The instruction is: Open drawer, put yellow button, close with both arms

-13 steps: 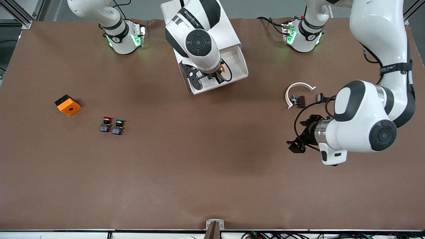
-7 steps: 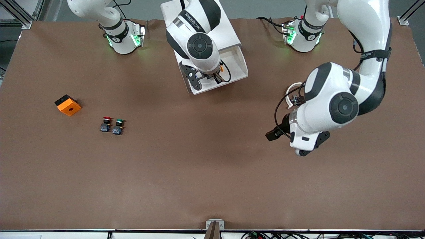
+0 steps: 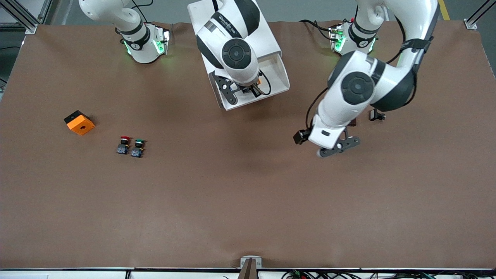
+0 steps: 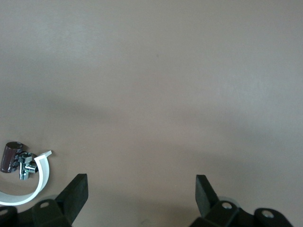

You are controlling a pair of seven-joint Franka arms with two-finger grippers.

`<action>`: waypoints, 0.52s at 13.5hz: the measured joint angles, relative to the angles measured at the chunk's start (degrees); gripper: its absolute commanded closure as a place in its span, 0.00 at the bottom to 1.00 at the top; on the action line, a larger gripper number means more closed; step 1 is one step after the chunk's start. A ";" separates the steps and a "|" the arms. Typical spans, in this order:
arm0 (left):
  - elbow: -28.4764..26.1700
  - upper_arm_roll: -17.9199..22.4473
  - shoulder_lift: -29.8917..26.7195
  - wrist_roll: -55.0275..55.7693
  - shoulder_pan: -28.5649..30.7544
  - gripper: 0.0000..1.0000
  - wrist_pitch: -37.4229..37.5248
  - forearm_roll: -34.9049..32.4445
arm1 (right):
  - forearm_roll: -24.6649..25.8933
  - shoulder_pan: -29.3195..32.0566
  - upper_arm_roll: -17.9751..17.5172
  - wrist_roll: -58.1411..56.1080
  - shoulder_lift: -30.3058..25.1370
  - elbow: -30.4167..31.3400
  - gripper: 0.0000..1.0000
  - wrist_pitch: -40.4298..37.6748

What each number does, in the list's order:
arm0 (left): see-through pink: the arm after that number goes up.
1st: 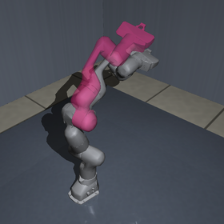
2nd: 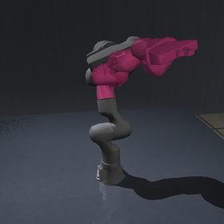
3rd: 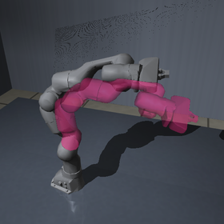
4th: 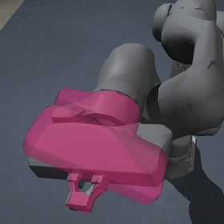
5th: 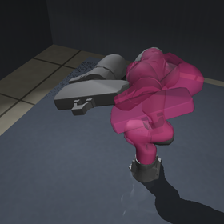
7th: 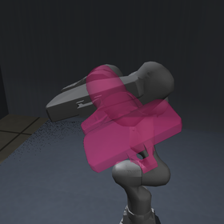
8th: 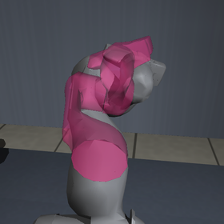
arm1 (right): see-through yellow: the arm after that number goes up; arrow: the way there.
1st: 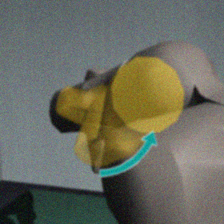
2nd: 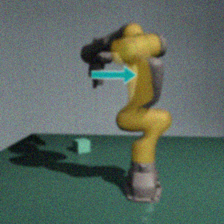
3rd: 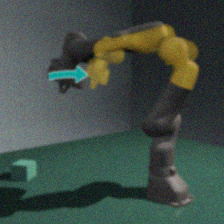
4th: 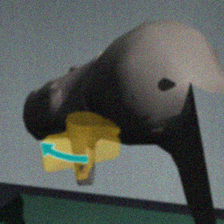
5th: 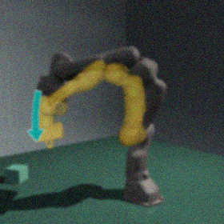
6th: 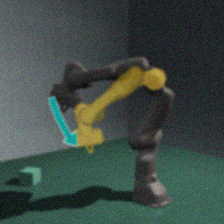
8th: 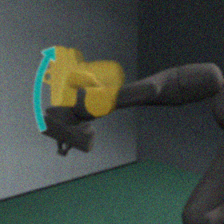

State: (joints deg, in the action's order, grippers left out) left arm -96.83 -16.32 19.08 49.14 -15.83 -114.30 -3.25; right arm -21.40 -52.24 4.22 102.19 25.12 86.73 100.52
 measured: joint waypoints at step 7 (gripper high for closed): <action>-4.76 -5.90 0.02 0.30 -0.62 0.00 -4.37 -0.80 | -0.02 0.66 0.80 0.00 -1.38 -3.25 0.00 -2.24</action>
State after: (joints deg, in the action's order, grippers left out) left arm -101.59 -22.22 19.10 49.44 -16.45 -118.66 -4.05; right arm -21.42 -51.59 5.02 102.18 23.74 83.48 98.28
